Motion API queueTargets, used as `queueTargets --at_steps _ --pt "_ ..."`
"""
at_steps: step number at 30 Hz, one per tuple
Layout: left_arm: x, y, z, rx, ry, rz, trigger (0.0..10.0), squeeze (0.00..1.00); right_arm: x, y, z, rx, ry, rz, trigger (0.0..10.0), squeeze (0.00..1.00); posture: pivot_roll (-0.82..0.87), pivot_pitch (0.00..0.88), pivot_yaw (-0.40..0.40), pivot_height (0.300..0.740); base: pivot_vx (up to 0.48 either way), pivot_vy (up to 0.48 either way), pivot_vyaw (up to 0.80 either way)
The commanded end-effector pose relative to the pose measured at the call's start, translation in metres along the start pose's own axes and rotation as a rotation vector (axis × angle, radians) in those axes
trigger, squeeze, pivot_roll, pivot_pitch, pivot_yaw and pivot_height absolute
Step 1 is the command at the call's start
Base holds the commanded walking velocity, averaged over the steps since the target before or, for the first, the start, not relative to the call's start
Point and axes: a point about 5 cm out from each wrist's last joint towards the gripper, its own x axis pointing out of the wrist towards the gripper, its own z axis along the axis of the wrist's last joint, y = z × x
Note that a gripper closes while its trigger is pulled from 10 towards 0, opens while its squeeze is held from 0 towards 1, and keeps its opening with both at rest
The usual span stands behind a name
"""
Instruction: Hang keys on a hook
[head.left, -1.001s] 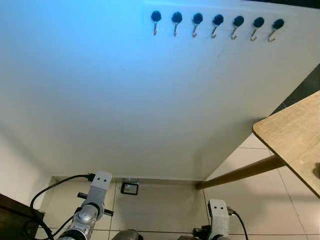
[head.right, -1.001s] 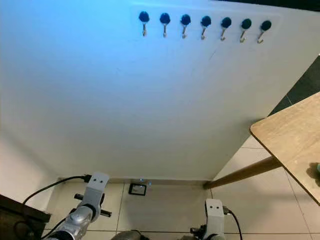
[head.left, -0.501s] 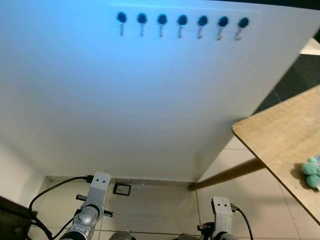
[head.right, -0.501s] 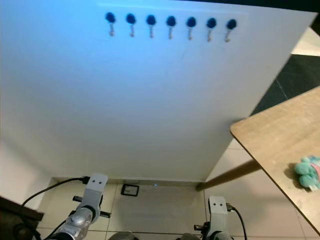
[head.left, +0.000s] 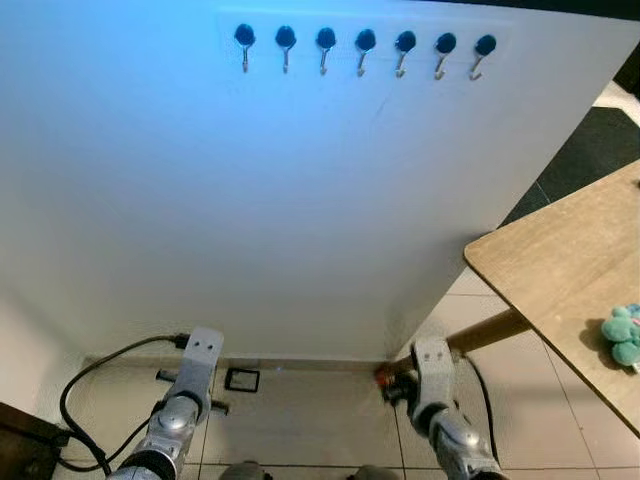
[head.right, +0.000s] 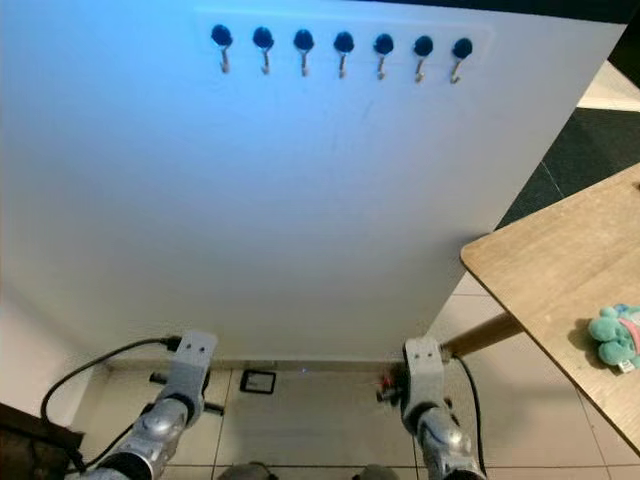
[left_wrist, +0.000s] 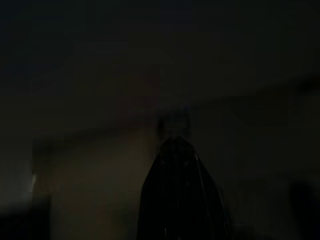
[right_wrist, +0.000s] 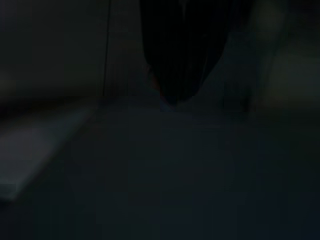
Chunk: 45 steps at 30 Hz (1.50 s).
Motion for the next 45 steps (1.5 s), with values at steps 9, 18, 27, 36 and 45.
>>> queueTargets --at_steps 9,18,27,36,45 --pt "-0.002 -0.018 0.069 -0.007 -0.386 -0.217 10.0 0.00 0.018 0.009 0.088 -0.027 -0.373 0.002 10.0 0.00 0.06 0.085 -0.047 0.740 0.000 0.000 0.00" --pt "-0.030 -0.030 0.138 0.078 -0.708 -0.348 10.0 0.00 0.006 0.019 0.182 -0.175 -0.755 -0.072 10.0 0.00 0.06 0.078 -0.051 0.740 0.000 0.000 0.00" --pt "-0.045 -0.028 0.169 0.046 -0.803 -0.325 10.0 0.00 -0.010 0.025 0.216 -0.193 -0.894 -0.123 10.0 0.00 0.06 0.070 -0.055 0.740 0.000 0.000 0.00" --pt "-0.032 -0.028 0.158 0.096 -0.696 -0.282 10.0 0.00 -0.003 0.026 0.193 -0.215 -0.784 -0.105 10.0 0.00 0.07 0.068 -0.056 0.740 0.000 0.000 0.00" --pt "0.003 -0.020 0.101 0.179 -0.334 -0.085 10.0 0.00 0.011 0.017 0.121 -0.147 -0.458 -0.091 10.0 0.00 0.07 0.073 -0.054 0.740 0.000 0.000 0.00"
